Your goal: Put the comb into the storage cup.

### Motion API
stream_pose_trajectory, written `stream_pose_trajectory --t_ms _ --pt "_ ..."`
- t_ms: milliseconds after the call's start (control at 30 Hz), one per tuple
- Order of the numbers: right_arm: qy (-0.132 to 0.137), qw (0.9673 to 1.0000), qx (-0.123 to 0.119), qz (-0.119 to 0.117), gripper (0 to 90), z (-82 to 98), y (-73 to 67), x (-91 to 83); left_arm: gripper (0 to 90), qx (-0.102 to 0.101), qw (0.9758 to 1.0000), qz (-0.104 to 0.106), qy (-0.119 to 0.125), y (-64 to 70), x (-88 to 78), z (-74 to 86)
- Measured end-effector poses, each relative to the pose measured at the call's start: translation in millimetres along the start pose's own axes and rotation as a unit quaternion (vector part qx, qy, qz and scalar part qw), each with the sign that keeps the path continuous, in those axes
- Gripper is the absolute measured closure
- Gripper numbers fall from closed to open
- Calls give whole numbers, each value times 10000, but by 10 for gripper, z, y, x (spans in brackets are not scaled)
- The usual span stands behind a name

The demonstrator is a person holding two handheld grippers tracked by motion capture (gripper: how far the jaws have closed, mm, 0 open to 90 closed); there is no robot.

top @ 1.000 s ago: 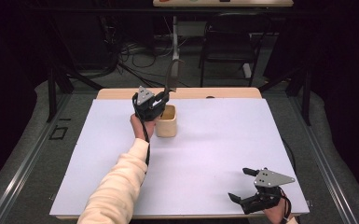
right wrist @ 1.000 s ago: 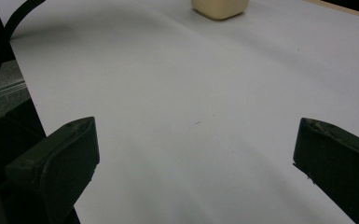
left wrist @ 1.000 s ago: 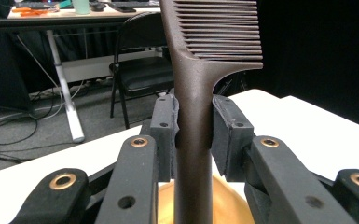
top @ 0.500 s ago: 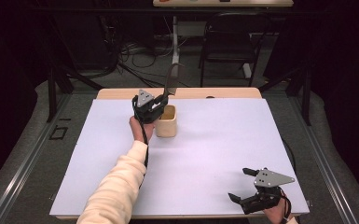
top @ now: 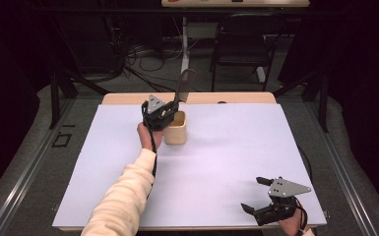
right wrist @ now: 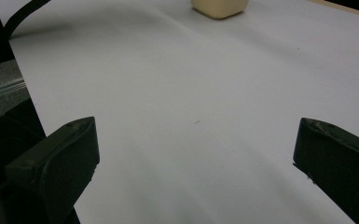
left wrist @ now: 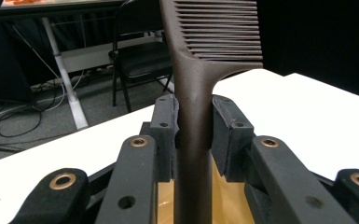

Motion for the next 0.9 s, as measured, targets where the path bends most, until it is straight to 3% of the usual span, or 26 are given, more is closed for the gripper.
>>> stream_pose_trajectory --t_ms 900 --pt "-14 10000 -14 -8 0 3 0 1 717 202 9991 74 -378 25 60 69"
Point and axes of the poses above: each handheld gripper's, and its own axes: x roughly forward along the jaws, z roughly out of its underside, y roughly to its right, the point moved 6 cm from there along x, roughly forward along the jaws, and after that the axes turned 1 degree about x, right-handed, at the moved point
